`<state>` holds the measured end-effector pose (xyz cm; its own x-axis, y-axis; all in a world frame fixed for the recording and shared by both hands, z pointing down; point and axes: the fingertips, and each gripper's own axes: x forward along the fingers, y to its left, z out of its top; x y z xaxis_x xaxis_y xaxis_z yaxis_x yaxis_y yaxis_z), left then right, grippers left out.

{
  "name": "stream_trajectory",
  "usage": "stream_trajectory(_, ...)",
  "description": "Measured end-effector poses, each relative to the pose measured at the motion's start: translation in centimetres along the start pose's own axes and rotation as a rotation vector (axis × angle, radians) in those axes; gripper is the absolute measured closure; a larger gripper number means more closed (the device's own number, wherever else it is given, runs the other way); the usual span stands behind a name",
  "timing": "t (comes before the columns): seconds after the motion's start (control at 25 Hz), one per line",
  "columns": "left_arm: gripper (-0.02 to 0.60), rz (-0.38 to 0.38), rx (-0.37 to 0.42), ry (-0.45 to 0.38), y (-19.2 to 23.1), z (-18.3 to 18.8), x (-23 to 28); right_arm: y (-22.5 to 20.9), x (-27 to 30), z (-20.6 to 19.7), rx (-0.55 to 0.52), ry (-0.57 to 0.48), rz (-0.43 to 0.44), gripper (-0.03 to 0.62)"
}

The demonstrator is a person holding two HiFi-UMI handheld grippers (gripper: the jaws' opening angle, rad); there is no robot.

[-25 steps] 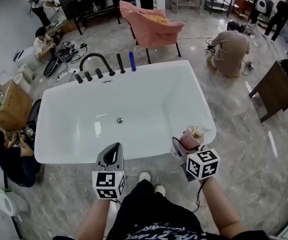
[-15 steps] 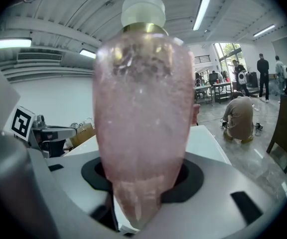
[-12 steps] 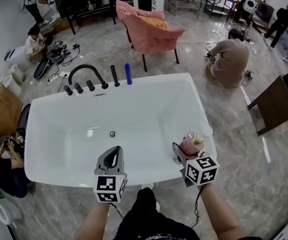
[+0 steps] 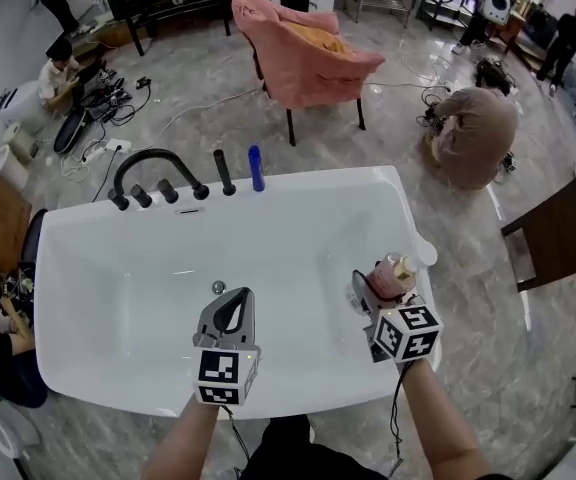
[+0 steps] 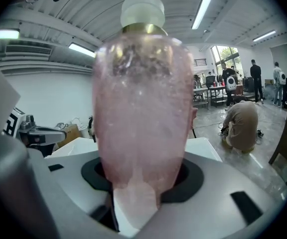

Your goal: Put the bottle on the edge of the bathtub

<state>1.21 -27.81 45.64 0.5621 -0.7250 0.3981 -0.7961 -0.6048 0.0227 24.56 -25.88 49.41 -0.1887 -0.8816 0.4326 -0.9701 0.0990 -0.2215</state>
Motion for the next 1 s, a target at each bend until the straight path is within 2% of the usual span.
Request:
stream_trajectory(0.24, 0.566, 0.005, -0.029, 0.006, 2.4, -1.0, 4.9, -1.6, 7.1, 1.1, -0.032, -0.008, 0.000, 0.367)
stream_trajectory(0.48, 0.566, 0.048, -0.062, 0.031, 4.7, -3.2, 7.8, -2.6, 14.6, 2.5, -0.062, -0.043, 0.025, 0.367)
stream_trajectory(0.72, 0.566, 0.129, -0.050, -0.026, 8.6, -3.0, 10.0, -3.1, 22.6, 3.9, -0.123, -0.086, 0.041, 0.367)
stream_trajectory(1.0, 0.566, 0.200, -0.054, -0.054, 12.4, -5.0, 12.1, -3.6, 29.6, 2.7, -0.160, -0.075, 0.061, 0.367)
